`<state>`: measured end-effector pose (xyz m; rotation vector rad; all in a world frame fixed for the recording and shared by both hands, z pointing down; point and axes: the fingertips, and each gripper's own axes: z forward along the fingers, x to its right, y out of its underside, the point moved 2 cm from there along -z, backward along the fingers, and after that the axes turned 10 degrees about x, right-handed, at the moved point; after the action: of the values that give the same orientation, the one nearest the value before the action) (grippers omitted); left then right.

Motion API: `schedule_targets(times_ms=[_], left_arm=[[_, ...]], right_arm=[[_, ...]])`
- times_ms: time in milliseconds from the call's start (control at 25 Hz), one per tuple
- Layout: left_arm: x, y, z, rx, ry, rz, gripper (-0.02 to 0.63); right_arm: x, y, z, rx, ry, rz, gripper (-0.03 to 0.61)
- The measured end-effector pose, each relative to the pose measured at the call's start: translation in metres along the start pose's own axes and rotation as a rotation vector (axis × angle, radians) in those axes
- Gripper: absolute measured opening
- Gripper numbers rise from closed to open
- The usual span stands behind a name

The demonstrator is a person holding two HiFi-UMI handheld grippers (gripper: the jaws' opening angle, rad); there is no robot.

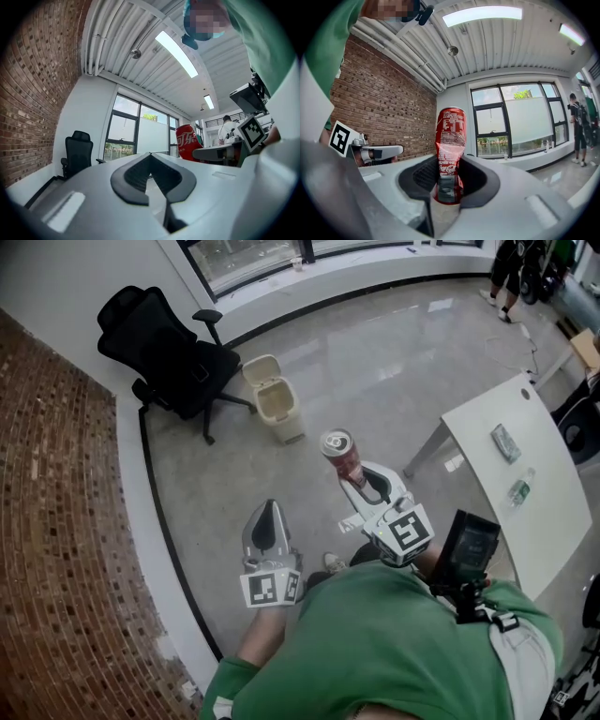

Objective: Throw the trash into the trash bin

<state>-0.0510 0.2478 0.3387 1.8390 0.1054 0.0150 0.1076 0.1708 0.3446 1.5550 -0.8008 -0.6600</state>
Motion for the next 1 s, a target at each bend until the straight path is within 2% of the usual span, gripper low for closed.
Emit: schedule_targets(times_ms=[240, 560, 1000], left_arm=[[-0.029, 0.008, 0.001, -0.009, 0.009, -0.035, 0.006], [-0.057, 0.019, 0.025, -0.016, -0.014, -0.031, 0.006], [-0.083, 0.039, 0.131, -0.028, 0.02, -0.003, 0.006]], right_arm=[[-0.007, 0.01, 0.024, -0.029, 0.032, -0.002, 0.117], [0.005, 0.027, 0.069, -0.054, -0.005, -0.004, 0.117], [0.079, 0.04, 0.159, -0.035, -0.038, 0.01, 0.117]])
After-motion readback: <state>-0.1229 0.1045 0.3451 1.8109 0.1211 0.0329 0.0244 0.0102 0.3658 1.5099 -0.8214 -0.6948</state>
